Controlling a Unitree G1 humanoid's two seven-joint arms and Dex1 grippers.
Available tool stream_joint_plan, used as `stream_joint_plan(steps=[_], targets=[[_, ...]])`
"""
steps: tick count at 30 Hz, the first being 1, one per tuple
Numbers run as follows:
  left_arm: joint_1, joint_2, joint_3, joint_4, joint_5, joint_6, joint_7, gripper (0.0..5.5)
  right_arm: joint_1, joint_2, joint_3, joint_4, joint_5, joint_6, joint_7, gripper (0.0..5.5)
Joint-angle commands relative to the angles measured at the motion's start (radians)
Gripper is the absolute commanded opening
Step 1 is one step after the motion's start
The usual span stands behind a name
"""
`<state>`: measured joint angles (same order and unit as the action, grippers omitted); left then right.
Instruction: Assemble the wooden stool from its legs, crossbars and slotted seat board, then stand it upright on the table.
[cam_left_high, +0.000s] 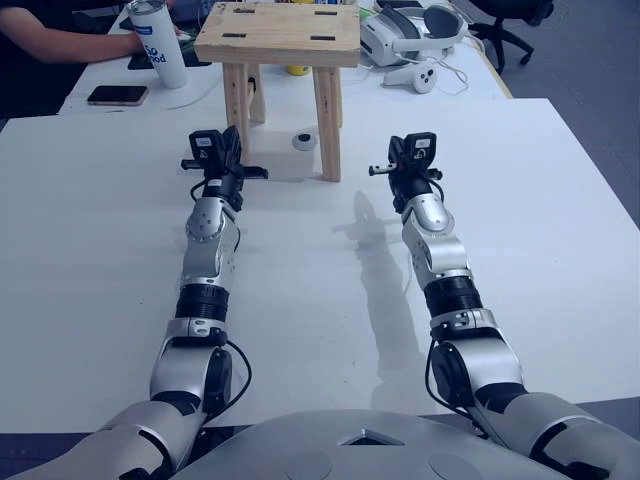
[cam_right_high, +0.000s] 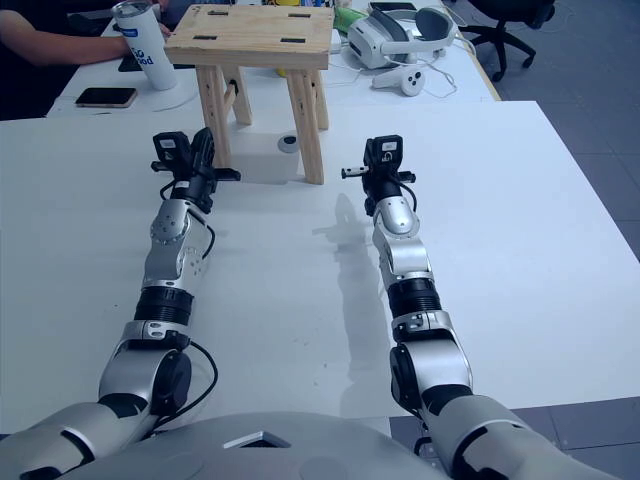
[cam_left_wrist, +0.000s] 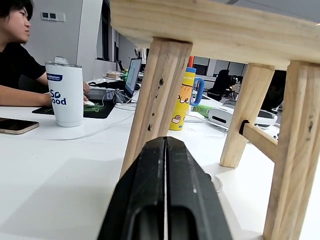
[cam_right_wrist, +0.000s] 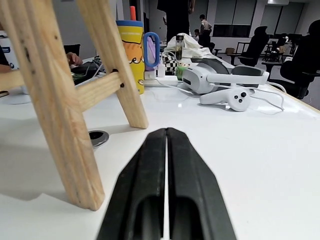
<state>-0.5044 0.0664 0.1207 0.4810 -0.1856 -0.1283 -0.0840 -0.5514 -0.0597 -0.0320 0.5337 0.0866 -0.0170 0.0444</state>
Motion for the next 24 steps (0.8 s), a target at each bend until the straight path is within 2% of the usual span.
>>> stream_joint_plan(steps=[1,12,24], targets=[[-0.018,-0.026,-0.009,0.019,0.021,-0.028,0.012,0.00,-0.029,0.006,0.002,0.025,-0.008,-0.014,0.018,0.03],[-0.085,-0.041,-0.036,0.017,0.061,-0.071,0.004,0.00,-0.055,-0.034,-0.013,0.050,-0.018,-0.029,0.043,0.03],[-0.099,-0.058,-0.021,0.083,0.062,-0.096,0.006,0.00,-0.028,-0.003,-0.009,0.042,-0.026,-0.058,0.028,0.03]])
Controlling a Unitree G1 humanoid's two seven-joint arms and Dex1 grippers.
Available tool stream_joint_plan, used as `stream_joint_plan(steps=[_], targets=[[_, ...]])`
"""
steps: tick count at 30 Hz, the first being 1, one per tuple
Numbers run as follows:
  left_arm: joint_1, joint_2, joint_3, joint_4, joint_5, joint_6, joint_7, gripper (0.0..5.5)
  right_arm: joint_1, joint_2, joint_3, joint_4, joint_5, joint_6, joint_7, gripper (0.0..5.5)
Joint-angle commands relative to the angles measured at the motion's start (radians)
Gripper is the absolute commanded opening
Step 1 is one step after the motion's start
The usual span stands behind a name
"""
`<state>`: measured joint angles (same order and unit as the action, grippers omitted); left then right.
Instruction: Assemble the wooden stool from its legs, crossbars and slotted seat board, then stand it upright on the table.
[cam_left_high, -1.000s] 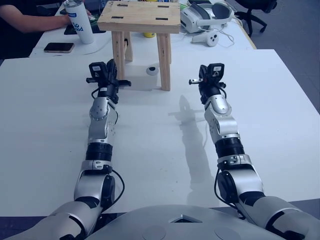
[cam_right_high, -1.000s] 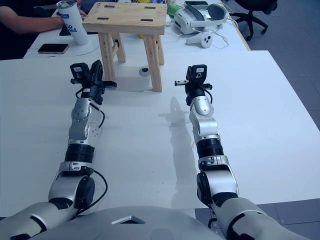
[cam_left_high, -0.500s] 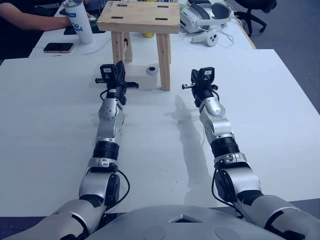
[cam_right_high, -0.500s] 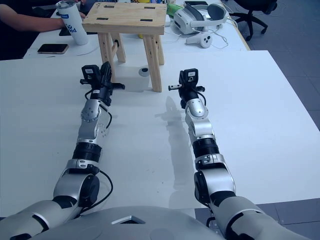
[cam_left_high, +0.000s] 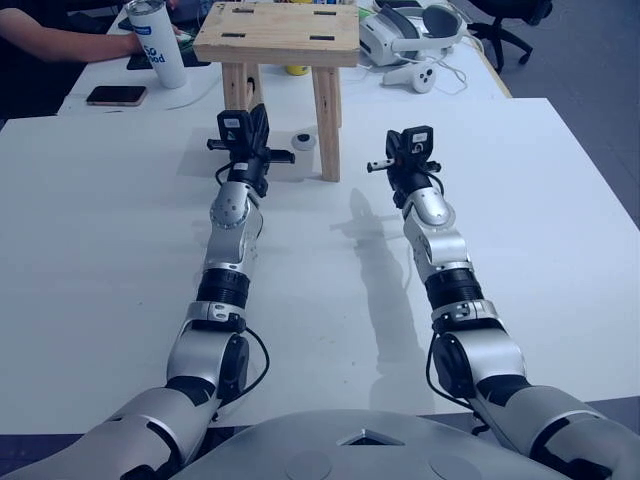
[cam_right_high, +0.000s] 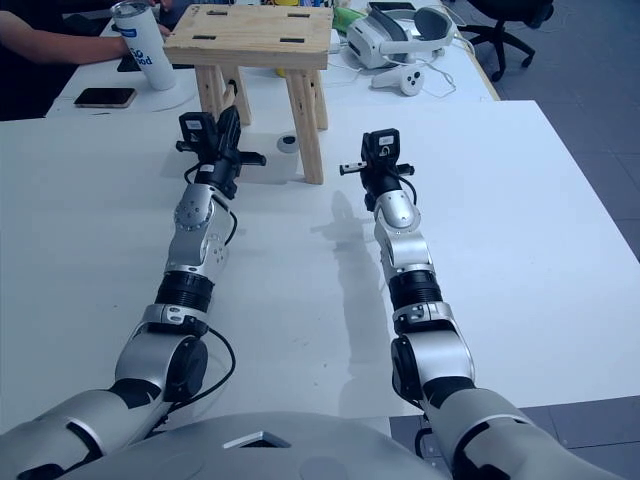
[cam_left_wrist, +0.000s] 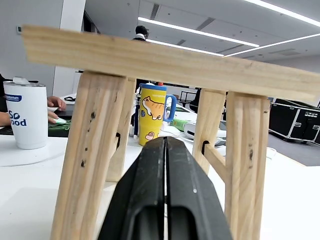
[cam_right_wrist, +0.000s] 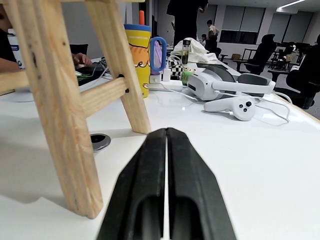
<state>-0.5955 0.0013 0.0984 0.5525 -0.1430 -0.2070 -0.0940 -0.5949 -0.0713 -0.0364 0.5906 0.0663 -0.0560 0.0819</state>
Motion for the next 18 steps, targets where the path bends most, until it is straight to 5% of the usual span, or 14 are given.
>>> stream_joint_plan(steps=[1,18], targets=[[-0.008,0.010,0.001,0.016,0.023,-0.024,0.017,0.00,0.019,0.010,-0.006,-0.017,-0.010,-0.024,-0.018,0.03],[0.012,0.010,0.012,0.019,0.022,-0.087,-0.002,0.00,0.013,0.019,-0.015,0.002,-0.001,-0.057,-0.004,0.03]])
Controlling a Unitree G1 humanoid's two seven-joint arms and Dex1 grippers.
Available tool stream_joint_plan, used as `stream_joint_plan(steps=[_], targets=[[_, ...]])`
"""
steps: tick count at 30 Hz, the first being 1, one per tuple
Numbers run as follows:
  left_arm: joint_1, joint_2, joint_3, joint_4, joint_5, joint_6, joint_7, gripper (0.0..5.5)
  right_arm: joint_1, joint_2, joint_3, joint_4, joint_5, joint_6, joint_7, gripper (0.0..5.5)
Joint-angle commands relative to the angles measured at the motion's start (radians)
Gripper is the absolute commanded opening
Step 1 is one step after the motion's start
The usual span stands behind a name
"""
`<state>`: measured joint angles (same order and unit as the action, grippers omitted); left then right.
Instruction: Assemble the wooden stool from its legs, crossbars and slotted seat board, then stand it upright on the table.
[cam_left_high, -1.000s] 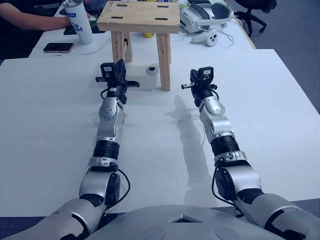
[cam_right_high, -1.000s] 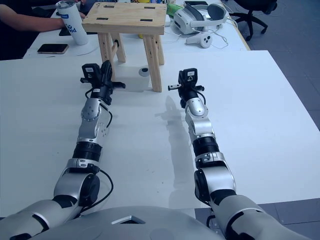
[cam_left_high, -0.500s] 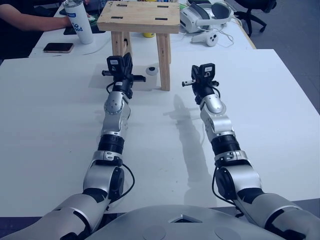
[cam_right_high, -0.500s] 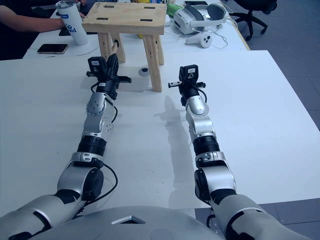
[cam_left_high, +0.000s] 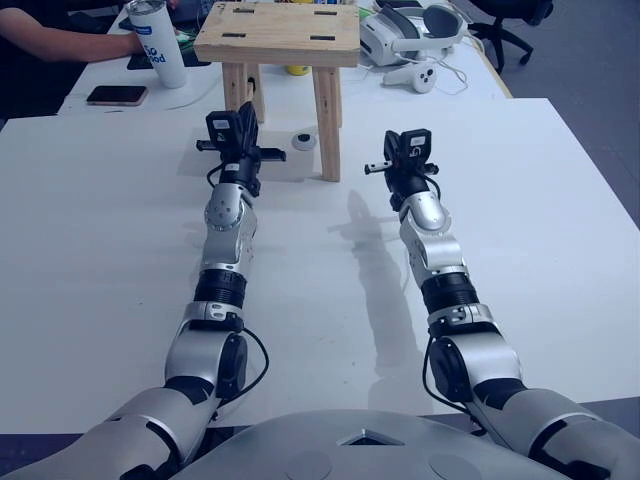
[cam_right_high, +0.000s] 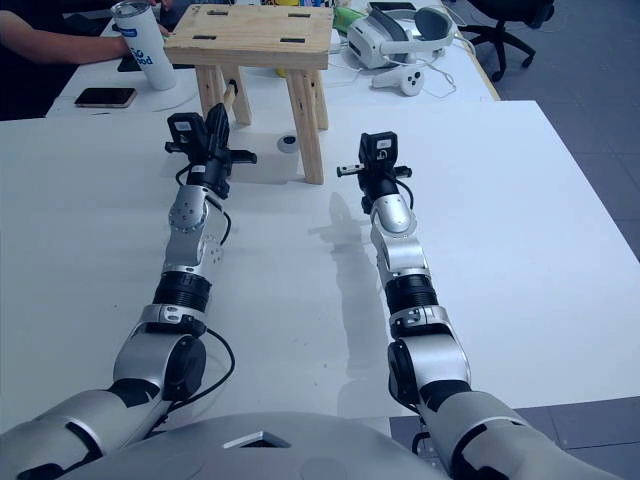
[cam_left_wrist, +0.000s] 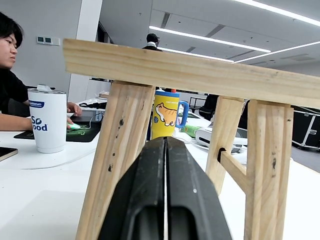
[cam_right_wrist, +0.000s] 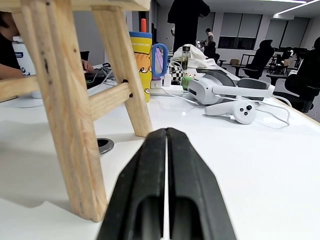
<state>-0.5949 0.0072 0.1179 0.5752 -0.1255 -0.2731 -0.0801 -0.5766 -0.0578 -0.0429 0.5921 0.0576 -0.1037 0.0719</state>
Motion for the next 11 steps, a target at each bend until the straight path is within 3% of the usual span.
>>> stream_joint_plan(steps=[1,11], targets=[[0.019,0.007,-0.008,-0.012,0.004,-0.025,-0.022,0.00,-0.004,0.005,-0.009,-0.002,0.007,-0.010,0.007,0.03],[0.031,0.011,0.016,-0.026,-0.023,-0.026,-0.037,0.00,-0.017,0.012,-0.008,0.008,0.003,-0.017,0.016,0.03]])
